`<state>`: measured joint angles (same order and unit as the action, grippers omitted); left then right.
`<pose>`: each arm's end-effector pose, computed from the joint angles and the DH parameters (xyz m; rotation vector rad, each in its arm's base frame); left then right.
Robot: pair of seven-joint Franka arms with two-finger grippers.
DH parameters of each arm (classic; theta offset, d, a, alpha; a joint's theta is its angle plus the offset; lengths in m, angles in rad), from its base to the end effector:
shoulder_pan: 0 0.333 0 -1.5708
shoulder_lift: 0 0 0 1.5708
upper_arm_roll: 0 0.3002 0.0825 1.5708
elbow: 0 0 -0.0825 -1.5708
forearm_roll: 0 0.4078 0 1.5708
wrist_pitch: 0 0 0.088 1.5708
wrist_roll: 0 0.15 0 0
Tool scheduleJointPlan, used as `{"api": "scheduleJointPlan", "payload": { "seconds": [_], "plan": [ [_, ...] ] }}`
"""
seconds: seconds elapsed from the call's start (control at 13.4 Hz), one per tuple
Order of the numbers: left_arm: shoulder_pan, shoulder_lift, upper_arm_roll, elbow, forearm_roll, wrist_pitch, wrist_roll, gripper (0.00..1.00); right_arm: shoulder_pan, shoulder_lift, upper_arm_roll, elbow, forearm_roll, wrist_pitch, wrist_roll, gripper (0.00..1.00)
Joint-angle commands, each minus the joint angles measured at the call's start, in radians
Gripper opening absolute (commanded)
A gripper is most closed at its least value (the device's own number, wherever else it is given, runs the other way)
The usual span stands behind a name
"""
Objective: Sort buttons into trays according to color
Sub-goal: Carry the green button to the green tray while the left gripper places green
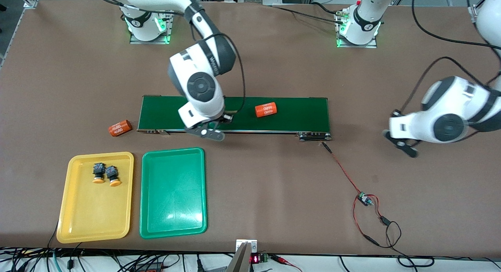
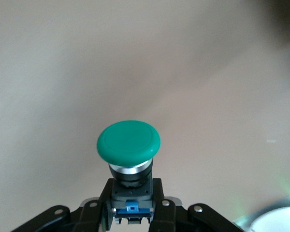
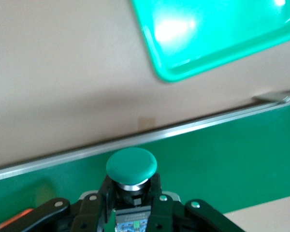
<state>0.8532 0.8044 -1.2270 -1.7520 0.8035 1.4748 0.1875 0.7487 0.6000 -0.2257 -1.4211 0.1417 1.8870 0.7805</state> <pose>0.5838 -0.0615 0.2519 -2.7429 1.1527 0.6979 0.5951 0.3855 0.2784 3.0389 -0.4266 -0.1474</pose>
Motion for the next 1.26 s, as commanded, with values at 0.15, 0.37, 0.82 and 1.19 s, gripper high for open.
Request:
{"api": "scheduleJointPlan", "payload": {
  "seconds": [0.15,0.37,0.82,1.19],
  "plan": [
    [-0.224,0.005,0.015,0.014,-0.084,0.022,-0.039,0.10,-0.161,0.011,0.002,0.100,0.006,-0.005,-0.081,0.00],
    [-0.246,0.024,0.015,0.011,-0.093,0.071,-0.025,0.10,-0.267,0.059,0.005,0.157,0.009,0.046,-0.284,0.00],
    [-0.281,0.041,0.020,-0.006,-0.092,0.104,0.047,0.09,-0.363,0.201,-0.012,0.264,-0.010,0.187,-0.605,0.00],
    [-0.356,0.052,0.070,-0.041,-0.090,0.225,0.081,0.10,-0.373,0.288,-0.012,0.269,-0.010,0.287,-0.655,0.00]
  ]
}}
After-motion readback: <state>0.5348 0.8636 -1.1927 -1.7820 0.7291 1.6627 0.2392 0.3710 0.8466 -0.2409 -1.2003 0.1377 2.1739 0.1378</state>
